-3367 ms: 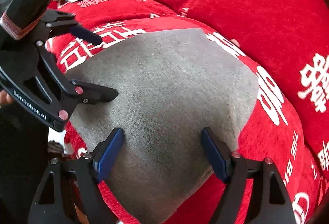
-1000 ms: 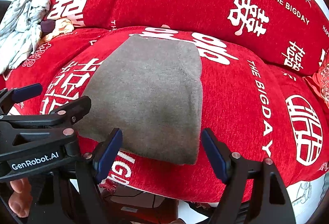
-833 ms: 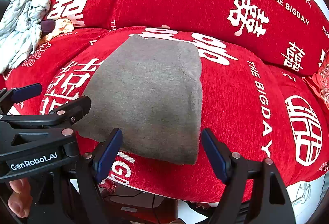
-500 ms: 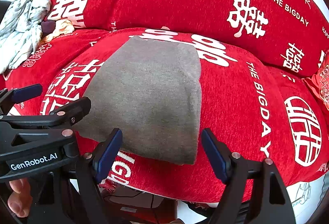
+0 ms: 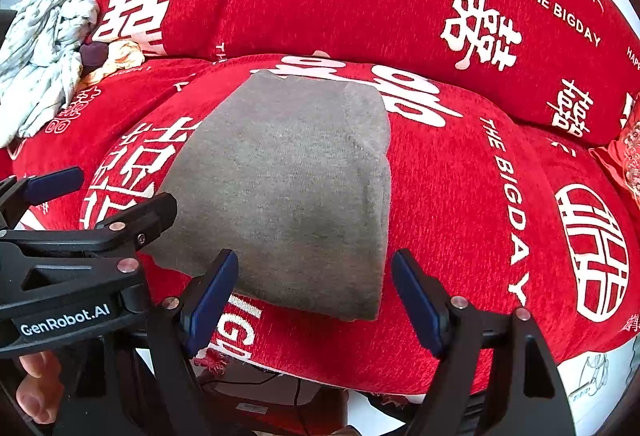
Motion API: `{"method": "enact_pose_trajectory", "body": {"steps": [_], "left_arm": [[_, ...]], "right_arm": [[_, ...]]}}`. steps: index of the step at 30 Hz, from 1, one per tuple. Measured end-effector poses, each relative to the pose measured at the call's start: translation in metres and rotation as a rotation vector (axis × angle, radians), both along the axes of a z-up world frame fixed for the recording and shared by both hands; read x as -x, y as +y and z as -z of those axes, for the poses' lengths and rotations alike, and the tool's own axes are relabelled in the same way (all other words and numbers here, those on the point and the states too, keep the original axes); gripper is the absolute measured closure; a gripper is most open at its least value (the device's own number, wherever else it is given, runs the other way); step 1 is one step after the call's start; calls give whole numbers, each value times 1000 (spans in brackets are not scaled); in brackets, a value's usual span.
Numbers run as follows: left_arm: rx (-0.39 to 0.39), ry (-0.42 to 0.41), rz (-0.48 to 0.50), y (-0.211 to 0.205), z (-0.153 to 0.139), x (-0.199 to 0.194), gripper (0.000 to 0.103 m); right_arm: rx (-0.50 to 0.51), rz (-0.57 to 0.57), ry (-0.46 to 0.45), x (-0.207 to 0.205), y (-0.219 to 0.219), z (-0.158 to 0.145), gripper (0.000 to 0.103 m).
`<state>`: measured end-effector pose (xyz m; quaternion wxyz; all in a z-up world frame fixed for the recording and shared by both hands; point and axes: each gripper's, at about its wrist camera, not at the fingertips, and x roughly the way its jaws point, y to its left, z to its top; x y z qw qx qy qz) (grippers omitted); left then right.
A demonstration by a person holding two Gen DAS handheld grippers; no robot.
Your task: Fold small clothes
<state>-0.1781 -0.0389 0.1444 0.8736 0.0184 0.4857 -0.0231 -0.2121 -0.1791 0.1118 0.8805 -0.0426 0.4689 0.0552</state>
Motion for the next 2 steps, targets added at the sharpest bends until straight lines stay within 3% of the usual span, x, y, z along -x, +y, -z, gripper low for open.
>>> {"method": "enact_pose_trajectory", "body": {"steps": [2], "left_arm": [[1,-2,-6,1,0,0,0]], "right_arm": [[-5,5,2,0,-2,1,22]]}}
